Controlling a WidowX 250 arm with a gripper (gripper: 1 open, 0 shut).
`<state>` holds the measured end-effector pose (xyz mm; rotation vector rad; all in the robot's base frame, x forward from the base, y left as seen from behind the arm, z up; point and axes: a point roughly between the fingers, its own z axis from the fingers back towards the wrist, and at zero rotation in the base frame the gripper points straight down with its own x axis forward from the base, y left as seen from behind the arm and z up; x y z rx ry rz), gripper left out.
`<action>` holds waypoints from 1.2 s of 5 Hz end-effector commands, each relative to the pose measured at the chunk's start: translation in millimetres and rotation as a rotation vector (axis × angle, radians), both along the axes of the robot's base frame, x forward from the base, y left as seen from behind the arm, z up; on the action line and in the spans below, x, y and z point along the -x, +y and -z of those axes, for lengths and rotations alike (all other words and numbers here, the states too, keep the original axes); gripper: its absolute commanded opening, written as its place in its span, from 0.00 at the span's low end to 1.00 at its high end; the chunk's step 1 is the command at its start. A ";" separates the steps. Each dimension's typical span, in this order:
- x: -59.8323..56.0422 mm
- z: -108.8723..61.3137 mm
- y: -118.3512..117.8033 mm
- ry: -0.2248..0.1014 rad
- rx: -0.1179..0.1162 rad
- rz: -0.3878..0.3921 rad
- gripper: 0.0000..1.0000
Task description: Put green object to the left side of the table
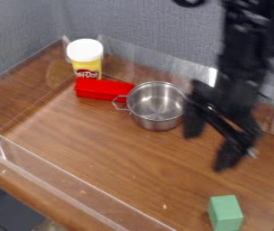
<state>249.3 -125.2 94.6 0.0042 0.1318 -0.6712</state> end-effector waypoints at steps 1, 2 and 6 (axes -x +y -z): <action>3.2 0.7 -24.8 -0.039 0.017 0.110 1.00; 15.8 14.1 -39.0 -0.020 0.011 0.192 1.00; 20.6 54.2 -37.7 0.041 0.019 0.193 0.00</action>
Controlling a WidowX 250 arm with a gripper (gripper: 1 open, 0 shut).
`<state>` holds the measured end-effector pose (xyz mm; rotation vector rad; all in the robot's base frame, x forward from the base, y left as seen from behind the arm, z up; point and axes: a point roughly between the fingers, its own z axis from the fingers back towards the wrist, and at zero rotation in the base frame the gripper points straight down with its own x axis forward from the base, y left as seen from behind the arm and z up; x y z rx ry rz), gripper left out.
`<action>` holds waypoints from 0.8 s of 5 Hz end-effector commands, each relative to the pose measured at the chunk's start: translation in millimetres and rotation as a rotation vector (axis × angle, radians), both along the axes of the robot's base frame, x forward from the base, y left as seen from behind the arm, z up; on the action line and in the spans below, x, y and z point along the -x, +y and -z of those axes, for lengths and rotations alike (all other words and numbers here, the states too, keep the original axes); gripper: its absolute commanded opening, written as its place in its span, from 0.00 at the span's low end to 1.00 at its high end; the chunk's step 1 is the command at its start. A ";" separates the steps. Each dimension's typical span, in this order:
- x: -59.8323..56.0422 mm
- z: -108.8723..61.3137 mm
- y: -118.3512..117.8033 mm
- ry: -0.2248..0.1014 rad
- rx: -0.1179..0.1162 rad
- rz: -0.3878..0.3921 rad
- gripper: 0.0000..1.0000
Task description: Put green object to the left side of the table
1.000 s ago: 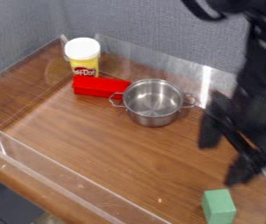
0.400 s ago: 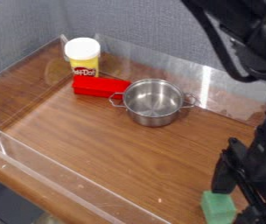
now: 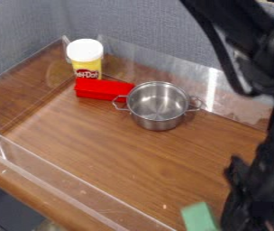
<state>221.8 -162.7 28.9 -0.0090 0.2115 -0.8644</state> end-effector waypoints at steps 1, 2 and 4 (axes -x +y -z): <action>-19.4 -36.7 14.3 -0.086 0.030 -0.015 0.00; -22.2 -39.2 18.5 -0.102 0.027 -0.022 1.00; -23.9 -32.1 18.9 -0.111 0.029 -0.016 0.00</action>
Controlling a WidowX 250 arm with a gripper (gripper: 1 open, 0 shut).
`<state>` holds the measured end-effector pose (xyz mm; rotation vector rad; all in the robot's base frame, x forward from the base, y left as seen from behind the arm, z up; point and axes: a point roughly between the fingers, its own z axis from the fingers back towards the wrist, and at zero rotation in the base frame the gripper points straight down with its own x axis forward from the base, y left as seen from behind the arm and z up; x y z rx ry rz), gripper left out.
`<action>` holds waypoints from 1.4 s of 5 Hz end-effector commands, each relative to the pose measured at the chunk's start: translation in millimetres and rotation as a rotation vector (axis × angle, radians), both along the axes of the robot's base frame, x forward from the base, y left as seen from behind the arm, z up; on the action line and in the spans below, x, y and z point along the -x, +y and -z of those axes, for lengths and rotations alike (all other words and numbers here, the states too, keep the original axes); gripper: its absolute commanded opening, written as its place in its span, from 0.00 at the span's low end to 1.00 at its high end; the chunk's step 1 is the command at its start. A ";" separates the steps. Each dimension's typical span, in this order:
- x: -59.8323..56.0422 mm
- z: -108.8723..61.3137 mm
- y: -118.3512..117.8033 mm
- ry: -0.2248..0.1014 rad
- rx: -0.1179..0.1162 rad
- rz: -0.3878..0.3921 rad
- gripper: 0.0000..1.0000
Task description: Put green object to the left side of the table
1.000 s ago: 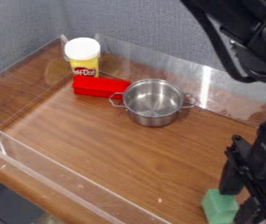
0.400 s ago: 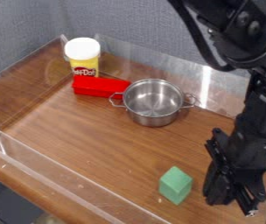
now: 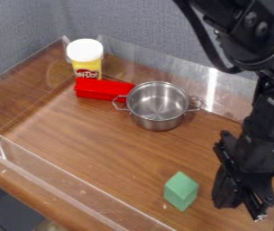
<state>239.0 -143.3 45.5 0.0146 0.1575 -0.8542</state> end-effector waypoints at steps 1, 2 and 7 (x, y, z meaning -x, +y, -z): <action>-6.7 -11.5 0.1 -0.055 0.029 -0.004 1.00; -7.1 -7.4 0.6 -0.058 0.029 -0.001 1.00; -11.8 16.9 23.8 -0.026 -0.002 -0.044 1.00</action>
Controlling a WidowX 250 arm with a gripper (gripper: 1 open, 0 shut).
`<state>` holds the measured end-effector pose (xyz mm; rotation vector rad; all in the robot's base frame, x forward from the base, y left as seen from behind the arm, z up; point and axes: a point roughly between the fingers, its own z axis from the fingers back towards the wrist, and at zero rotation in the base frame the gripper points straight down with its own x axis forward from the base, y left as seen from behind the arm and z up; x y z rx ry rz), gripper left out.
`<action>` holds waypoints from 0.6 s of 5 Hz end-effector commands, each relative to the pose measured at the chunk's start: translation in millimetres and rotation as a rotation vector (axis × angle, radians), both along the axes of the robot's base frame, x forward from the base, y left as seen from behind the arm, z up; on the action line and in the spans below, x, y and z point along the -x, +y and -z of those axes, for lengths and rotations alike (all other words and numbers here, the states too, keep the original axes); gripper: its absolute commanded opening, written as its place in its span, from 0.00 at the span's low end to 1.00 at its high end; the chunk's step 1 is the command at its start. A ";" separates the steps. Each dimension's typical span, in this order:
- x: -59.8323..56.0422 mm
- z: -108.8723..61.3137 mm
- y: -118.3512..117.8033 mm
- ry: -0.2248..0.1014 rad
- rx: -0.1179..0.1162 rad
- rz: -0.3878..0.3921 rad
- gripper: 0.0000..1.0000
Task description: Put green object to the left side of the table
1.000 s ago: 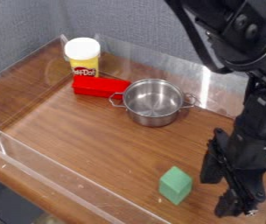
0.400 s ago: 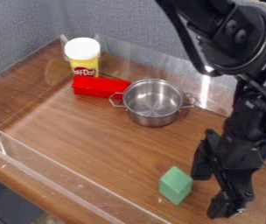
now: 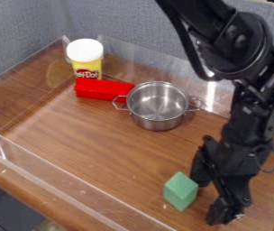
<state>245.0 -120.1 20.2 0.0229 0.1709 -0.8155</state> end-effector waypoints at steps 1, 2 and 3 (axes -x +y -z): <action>-8.8 -7.2 10.9 -0.020 0.003 -0.032 1.00; -11.7 -6.2 19.9 -0.005 -0.008 -0.051 1.00; -13.9 -8.3 27.6 0.011 -0.017 -0.065 1.00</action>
